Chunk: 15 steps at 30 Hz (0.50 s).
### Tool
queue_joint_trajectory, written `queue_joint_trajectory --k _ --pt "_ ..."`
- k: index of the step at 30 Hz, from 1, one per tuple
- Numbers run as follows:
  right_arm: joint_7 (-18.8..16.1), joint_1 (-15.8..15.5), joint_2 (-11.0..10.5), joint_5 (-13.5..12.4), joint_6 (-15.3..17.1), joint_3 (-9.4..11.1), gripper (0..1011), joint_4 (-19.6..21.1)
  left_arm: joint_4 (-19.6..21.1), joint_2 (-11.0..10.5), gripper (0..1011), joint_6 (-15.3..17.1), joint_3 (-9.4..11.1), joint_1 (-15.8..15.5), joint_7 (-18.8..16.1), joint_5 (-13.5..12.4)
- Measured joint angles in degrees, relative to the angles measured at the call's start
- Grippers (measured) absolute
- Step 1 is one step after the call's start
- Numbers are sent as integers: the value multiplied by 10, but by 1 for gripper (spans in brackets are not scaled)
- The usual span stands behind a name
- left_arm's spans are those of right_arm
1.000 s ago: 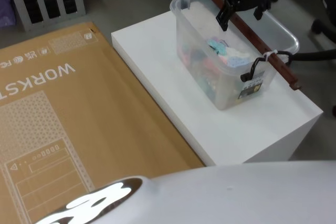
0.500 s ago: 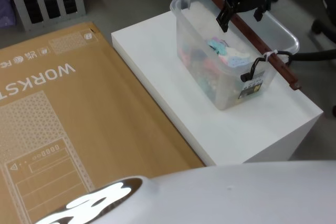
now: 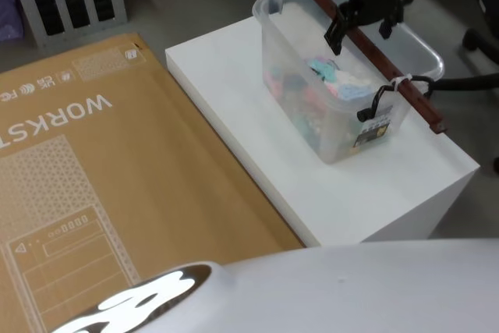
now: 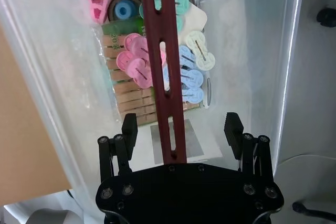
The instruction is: Use one hand to grasp the basket and place it at the designated location.
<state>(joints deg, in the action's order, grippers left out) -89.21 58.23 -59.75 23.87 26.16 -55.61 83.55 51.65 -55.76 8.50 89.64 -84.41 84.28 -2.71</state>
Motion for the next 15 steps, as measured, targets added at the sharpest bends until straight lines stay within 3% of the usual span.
queue_joint_trajectory --k 15 --pt "14 -9 10 -2 -16 -3 1000 -24 0 0 0 0 0 0 0 0"
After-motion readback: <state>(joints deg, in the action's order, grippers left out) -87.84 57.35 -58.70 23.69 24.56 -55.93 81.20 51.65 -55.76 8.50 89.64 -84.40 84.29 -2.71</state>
